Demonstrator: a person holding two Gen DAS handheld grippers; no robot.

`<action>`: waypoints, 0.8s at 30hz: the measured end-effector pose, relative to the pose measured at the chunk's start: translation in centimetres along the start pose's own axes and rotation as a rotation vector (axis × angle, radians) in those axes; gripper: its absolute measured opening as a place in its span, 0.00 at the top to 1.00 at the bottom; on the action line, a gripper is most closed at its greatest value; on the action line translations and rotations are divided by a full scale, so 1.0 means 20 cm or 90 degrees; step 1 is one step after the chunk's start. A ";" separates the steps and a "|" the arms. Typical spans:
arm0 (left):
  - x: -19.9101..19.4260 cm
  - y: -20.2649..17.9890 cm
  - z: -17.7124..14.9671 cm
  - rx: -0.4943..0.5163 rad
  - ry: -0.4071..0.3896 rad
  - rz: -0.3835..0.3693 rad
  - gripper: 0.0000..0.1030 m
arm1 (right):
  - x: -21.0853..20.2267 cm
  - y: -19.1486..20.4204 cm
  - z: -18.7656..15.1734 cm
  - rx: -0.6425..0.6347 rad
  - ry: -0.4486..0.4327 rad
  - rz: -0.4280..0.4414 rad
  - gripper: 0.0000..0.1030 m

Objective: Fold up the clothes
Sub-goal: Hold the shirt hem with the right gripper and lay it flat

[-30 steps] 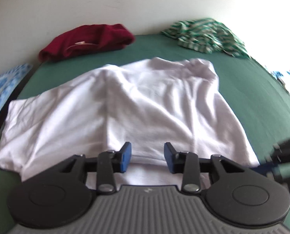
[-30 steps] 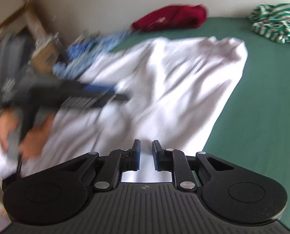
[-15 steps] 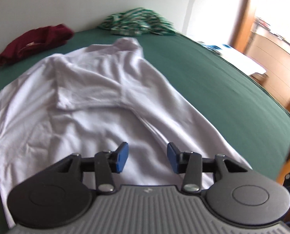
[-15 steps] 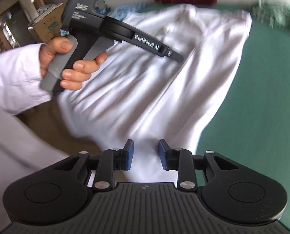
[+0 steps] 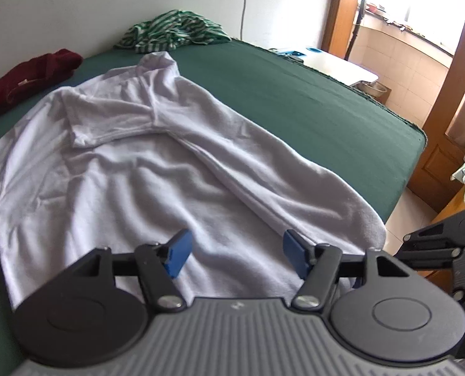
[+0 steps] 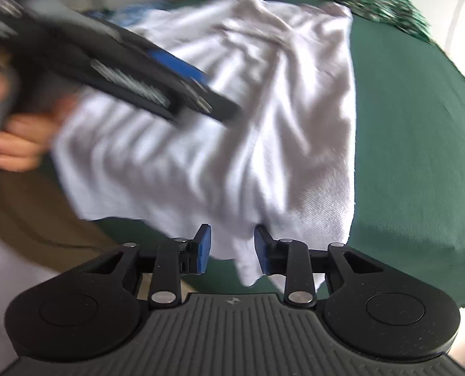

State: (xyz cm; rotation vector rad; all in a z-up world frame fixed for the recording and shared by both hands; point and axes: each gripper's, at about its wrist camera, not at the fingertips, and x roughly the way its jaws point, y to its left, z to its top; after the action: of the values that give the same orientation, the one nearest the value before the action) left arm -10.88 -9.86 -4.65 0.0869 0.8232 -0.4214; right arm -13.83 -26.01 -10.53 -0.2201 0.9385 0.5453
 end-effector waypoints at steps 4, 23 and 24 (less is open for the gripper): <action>-0.06 0.08 -0.04 -0.023 0.002 0.032 0.30 | 0.02 -0.03 -0.03 0.022 0.008 -0.003 0.97; -0.33 0.28 -0.41 -0.046 0.030 0.090 0.17 | -0.17 -0.03 0.21 -0.039 -0.077 0.067 0.66; -0.33 0.28 -0.41 -0.038 0.034 0.092 0.17 | -0.14 -0.04 0.22 -0.037 -0.066 0.050 0.66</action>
State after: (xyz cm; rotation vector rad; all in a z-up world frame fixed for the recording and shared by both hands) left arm -18.36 -0.51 -5.91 0.1016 0.8756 -0.2581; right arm -11.55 -25.75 -5.77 -0.2062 0.8341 0.6516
